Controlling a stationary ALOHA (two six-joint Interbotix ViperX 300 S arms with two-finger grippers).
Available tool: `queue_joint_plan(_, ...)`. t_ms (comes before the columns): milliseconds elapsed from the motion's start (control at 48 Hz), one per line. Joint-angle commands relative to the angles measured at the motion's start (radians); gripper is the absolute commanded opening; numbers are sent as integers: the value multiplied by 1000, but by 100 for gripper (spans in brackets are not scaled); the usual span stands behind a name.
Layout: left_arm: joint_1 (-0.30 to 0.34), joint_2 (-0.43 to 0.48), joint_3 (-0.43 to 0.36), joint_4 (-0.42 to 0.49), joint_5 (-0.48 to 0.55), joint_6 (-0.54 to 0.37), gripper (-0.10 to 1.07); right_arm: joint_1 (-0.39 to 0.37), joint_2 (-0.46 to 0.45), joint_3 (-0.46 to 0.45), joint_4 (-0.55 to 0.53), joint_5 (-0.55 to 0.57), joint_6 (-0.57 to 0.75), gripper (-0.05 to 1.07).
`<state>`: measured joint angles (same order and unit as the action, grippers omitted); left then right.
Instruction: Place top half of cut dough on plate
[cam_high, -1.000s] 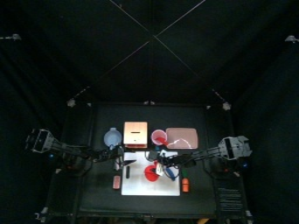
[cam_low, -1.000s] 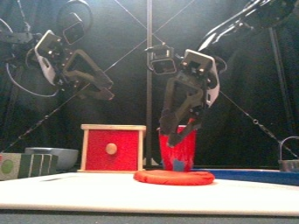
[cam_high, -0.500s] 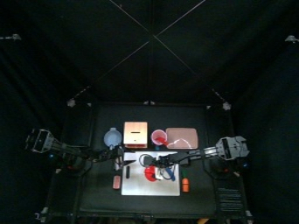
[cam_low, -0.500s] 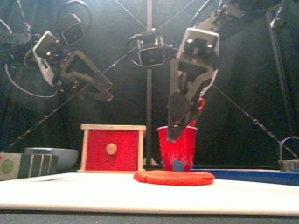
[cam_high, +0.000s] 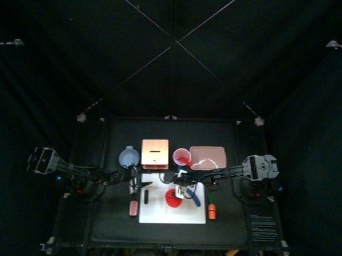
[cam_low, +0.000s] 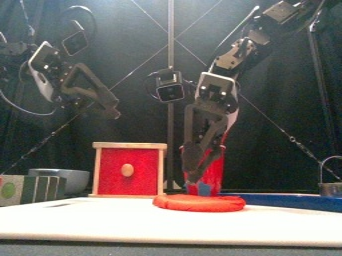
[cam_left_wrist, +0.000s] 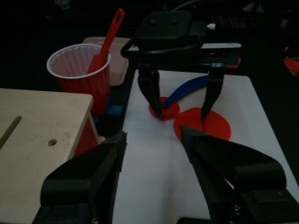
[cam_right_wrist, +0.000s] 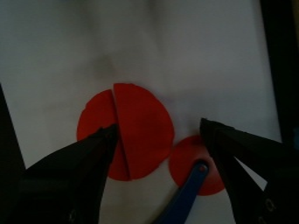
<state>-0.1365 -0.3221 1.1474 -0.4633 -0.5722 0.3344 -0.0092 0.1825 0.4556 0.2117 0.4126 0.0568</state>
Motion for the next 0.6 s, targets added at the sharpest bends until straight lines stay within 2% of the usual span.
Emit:
queue_joint_plan(0, -2, -8, -5, -3, -9, -2, 87, 0, -6, -11, 5, -20, 0, 102)
queue_joint_plan(583, -3, -8, 5, -20, -9, -2, 87, 12, 35, -23, 18, -38, 3, 102)
